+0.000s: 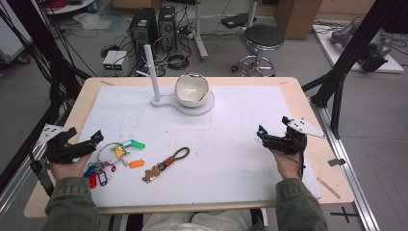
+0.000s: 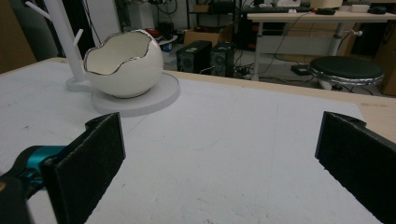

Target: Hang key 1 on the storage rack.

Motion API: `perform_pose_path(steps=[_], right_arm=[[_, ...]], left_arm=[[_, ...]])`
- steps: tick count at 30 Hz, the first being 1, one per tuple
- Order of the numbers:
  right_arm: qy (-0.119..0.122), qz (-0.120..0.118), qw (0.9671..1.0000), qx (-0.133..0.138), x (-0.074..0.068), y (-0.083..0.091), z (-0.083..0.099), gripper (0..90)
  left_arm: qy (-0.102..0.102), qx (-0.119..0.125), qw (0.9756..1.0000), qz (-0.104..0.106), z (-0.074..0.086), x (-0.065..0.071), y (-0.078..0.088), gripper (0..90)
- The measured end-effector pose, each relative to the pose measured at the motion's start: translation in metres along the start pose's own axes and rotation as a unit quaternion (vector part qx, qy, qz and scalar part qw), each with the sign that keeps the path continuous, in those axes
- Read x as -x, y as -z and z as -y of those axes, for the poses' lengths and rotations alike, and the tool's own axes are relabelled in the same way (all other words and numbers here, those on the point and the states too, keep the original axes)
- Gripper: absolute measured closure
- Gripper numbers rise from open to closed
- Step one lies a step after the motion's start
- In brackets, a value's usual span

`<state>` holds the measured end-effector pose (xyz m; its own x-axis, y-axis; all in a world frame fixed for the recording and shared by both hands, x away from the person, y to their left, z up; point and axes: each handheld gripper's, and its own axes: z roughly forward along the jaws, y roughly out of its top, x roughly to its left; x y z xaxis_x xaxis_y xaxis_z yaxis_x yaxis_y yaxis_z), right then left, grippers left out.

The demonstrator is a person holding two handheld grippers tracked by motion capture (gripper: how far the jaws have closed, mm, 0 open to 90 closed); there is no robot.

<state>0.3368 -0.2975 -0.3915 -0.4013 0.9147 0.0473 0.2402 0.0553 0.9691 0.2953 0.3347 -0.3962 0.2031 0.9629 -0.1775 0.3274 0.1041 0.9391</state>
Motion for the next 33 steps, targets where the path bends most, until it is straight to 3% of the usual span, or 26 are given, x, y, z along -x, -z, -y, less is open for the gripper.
perform_pose_path(steps=[7, 18, 33], right_arm=[[-0.002, 0.005, 1.0000, 0.000, 0.001, 0.000, 0.000, 0.5], [-0.004, 0.005, 1.0000, -0.006, 0.000, -0.001, 0.001, 0.5], [-0.003, 0.003, 1.0000, -0.009, -0.001, -0.002, 0.002, 0.5]], left_arm=[[0.005, -0.014, 0.9999, 0.001, 0.001, 0.000, -0.002, 1.7], [0.005, -0.016, 0.9998, 0.009, 0.001, 0.002, -0.001, 1.7], [-0.005, -0.016, 0.9995, 0.028, -0.002, 0.019, -0.004, 1.7]])
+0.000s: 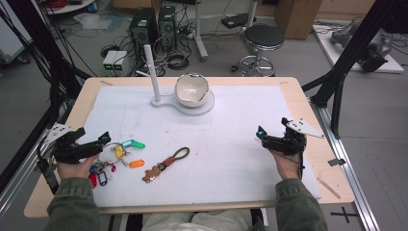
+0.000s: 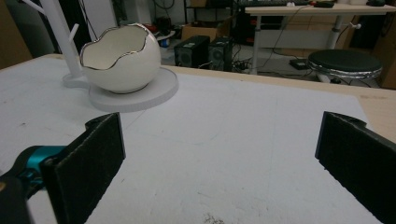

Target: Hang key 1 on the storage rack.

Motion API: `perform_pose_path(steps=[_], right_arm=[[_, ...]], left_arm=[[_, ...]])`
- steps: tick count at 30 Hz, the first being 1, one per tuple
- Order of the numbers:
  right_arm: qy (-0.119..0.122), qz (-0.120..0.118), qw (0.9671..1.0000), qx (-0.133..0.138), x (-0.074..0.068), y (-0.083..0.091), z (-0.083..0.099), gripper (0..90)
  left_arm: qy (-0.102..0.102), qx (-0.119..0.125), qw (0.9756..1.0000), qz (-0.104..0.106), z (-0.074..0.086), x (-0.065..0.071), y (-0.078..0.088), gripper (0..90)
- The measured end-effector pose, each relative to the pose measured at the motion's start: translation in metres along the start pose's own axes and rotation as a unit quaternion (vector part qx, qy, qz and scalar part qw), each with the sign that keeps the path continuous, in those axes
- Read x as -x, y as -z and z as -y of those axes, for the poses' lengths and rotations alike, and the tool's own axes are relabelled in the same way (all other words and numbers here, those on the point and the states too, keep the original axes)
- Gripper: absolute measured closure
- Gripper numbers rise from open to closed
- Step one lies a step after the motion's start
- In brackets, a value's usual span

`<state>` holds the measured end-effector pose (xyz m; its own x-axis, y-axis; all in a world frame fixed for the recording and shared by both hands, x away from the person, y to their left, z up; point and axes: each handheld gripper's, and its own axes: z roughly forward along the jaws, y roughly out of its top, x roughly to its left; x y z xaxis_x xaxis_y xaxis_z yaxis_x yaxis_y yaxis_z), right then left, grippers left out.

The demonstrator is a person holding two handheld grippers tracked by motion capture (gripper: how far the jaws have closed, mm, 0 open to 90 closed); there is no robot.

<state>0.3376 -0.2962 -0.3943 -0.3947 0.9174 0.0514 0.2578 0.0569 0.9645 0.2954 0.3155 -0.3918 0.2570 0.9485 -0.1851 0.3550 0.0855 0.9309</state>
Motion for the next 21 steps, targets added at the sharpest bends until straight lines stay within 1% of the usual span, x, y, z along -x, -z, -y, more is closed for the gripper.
perform_pose_path(steps=[6, 11, 16, 19, 21], right_arm=[[-0.005, -0.008, 1.0000, -0.002, 0.000, -0.001, 0.000, 0.5], [-0.001, -0.007, 1.0000, -0.002, 0.000, -0.002, 0.001, 0.5], [-0.004, -0.007, 1.0000, -0.005, 0.000, -0.001, 0.001, 0.5], [-0.001, -0.007, 1.0000, -0.006, 0.000, -0.002, 0.001, 0.5], [-0.001, -0.008, 0.9999, -0.008, 0.000, -0.002, 0.001, 0.4]], left_arm=[[0.003, 0.001, 0.9999, 0.011, -0.001, 0.005, 0.000, 1.7], [0.000, 0.002, 0.9998, 0.020, -0.003, 0.010, 0.000, 1.7], [-0.005, -0.003, 0.9995, 0.031, -0.005, 0.019, -0.002, 1.7], [-0.015, -0.007, 0.9992, 0.037, -0.007, 0.026, -0.004, 1.6], [-0.017, -0.011, 0.9989, 0.042, -0.006, 0.030, -0.005, 1.7]])
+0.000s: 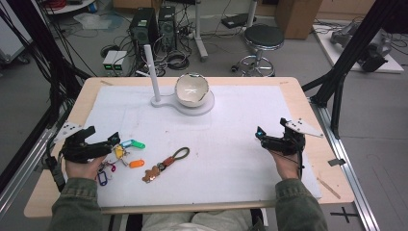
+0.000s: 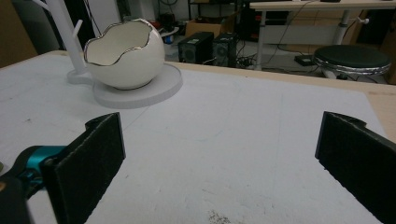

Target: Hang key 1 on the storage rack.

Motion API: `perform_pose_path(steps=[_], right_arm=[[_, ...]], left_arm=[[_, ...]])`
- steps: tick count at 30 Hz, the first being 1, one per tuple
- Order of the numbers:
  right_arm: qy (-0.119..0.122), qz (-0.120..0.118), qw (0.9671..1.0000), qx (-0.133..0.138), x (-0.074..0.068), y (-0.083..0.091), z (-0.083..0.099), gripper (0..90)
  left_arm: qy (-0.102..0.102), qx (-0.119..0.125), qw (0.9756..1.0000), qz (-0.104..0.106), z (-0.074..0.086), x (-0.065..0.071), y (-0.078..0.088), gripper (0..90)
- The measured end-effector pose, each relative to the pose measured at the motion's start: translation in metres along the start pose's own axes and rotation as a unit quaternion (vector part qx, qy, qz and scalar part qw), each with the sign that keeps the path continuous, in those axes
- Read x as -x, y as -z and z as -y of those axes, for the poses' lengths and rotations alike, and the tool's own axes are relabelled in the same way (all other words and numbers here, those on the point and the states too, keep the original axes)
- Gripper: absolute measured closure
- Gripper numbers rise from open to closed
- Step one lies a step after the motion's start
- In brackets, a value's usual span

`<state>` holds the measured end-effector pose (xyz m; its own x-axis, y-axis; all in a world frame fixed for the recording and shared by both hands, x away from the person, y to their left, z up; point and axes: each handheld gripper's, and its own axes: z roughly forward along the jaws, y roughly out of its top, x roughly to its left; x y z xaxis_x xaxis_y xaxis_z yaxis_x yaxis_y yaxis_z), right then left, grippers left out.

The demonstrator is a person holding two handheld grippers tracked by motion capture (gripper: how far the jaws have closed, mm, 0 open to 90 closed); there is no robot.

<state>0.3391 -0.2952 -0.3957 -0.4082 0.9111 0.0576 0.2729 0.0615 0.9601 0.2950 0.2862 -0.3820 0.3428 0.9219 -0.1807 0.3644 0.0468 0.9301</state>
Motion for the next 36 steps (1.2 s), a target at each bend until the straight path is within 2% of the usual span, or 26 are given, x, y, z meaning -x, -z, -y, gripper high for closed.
perform_pose_path(steps=[12, 20, 36], right_arm=[[0.002, -0.002, 1.0000, -0.003, -0.001, -0.001, 0.000, 0.5], [0.004, -0.004, 1.0000, -0.007, -0.001, -0.002, 0.001, 0.5], [0.008, -0.005, 0.9999, -0.009, -0.002, -0.003, 0.001, 0.5]], left_arm=[[-0.013, -0.015, 0.9995, 0.025, 0.000, 0.019, -0.009, 1.7], [-0.034, -0.029, 0.9982, 0.041, 0.001, 0.032, -0.016, 1.7], [-0.051, -0.046, 0.9952, 0.070, 0.004, 0.053, -0.026, 1.7]])
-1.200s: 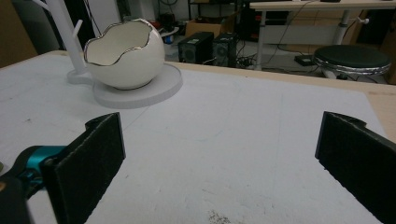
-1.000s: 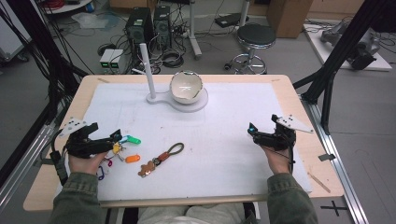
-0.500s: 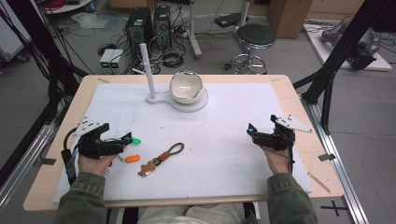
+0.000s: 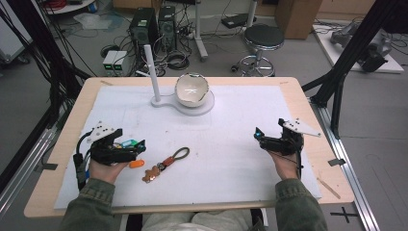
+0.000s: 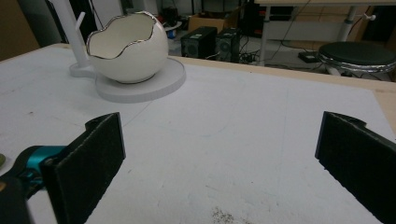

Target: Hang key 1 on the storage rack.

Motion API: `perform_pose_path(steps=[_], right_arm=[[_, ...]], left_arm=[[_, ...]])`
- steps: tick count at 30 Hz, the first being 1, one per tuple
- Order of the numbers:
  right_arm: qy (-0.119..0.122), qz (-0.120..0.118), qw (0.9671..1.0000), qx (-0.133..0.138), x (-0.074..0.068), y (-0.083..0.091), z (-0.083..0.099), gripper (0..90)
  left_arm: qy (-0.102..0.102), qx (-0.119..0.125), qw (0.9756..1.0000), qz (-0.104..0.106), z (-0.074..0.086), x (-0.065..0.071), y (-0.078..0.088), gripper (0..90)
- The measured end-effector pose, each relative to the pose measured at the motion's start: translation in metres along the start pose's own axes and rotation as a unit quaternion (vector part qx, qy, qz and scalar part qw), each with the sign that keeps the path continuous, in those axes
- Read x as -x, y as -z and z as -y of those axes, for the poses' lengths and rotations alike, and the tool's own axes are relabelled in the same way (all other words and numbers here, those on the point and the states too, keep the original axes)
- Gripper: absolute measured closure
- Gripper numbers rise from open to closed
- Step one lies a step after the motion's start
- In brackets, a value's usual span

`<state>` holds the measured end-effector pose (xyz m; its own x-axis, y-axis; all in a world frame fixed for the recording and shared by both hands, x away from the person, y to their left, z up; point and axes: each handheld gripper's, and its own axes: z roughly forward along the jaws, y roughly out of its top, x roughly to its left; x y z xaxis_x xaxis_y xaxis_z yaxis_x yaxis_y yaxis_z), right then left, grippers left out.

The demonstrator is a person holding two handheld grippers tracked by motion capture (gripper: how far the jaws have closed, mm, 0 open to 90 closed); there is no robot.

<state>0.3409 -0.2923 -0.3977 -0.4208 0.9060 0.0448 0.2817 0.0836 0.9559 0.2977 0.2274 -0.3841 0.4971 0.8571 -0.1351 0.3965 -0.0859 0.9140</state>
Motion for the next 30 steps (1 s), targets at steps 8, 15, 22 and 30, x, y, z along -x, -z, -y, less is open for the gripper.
perform_pose_path(steps=[8, 15, 22, 30], right_arm=[[-0.003, 0.003, 1.0000, 0.001, -0.001, 0.001, 0.000, 0.5], [-0.003, 0.002, 1.0000, 0.001, -0.001, 0.001, 0.000, 0.5], [-0.004, 0.002, 1.0000, 0.000, -0.001, 0.001, 0.000, 0.5], [-0.001, 0.000, 1.0000, -0.001, -0.001, 0.000, 0.001, 0.5]], left_arm=[[-0.015, -0.014, 0.9997, 0.014, 0.002, 0.012, -0.008, 1.7], [-0.021, -0.022, 0.9993, 0.021, 0.003, 0.019, -0.013, 1.7], [-0.031, -0.030, 0.9987, 0.028, 0.004, 0.024, -0.018, 1.7], [-0.041, -0.042, 0.9977, 0.034, 0.007, 0.031, -0.025, 1.7]])
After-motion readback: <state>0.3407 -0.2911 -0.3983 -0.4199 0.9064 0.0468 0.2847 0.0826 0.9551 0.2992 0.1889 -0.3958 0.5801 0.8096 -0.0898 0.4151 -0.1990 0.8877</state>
